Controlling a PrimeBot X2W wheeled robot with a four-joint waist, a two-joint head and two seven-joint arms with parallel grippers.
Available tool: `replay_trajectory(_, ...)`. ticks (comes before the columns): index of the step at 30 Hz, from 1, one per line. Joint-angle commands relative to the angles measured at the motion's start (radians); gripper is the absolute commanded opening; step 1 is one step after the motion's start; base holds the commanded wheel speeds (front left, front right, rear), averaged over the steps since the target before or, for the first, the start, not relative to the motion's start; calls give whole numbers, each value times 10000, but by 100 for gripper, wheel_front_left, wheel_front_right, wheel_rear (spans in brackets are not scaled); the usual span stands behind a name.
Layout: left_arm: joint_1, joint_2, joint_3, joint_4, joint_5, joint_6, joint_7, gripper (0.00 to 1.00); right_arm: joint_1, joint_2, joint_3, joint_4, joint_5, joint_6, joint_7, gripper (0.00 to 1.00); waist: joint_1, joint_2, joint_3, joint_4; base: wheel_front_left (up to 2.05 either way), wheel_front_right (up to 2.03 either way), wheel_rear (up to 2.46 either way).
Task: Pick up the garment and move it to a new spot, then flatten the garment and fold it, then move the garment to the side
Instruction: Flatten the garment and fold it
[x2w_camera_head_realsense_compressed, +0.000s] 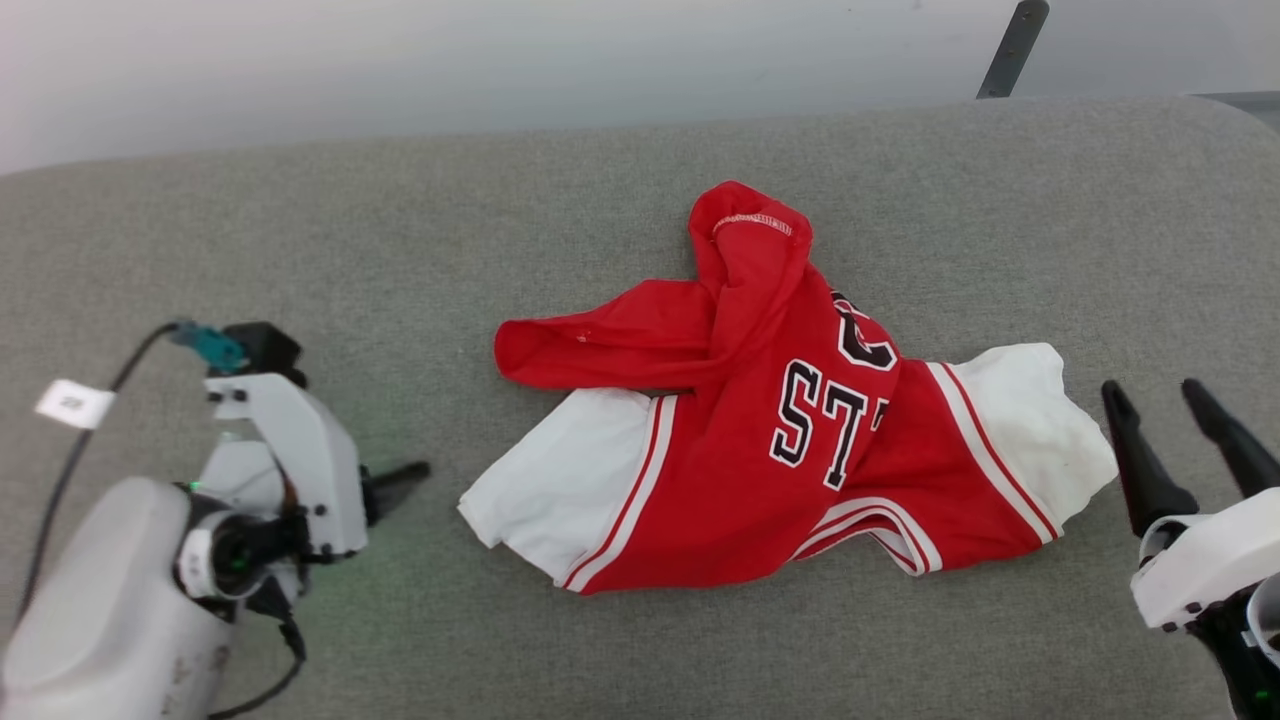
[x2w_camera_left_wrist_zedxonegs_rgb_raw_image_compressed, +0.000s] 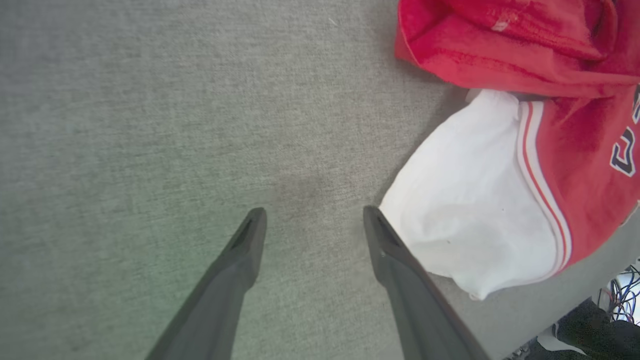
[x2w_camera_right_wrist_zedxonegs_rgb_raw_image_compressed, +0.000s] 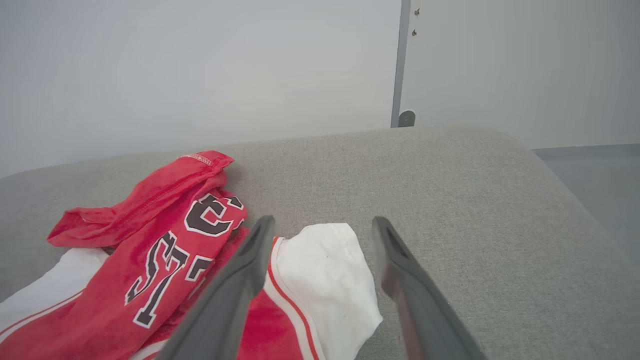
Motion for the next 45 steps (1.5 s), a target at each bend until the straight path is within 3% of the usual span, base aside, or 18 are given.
replay_trajectory(1,22,-80,-82,-77,38,-13,65,100,-134,-73,21,-105,-84,-6,-126,100,0,0,9,-21,0,0,0)
replay_trajectory(17,125,-40,-809,-452,221,514,1343,100,-82,58,-236,-575,-261,-6,-915,100,0,0,227,-753,0,0,0)
replay_trajectory(27,229,-49,-1072,275,308,696,1596,100,-226,195,-225,-655,-83,-6,-906,100,0,0,618,-1129,0,0,0)
replay_trajectory(28,234,-97,-1073,368,242,725,1664,52,-243,194,-239,-659,-80,-6,-902,100,0,0,647,-1143,0,0,0)
replay_trajectory(29,242,-153,-1090,451,182,759,1758,15,-258,200,-250,-664,-78,-6,-901,100,0,0,666,-1152,0,0,0)
replay_trajectory(30,273,-204,-1110,524,119,788,1877,0,-274,211,-262,-675,-67,-6,-904,100,0,0,686,-1159,0,0,0)
replay_trajectory(36,242,-458,-1099,354,-253,887,2325,0,-316,244,-355,-665,-84,-6,-913,100,0,0,733,-1089,0,0,0)
replay_trajectory(45,76,146,-782,-151,-157,1085,2271,0,-324,222,-320,-564,-148,-6,-884,100,0,0,542,-803,0,0,0)
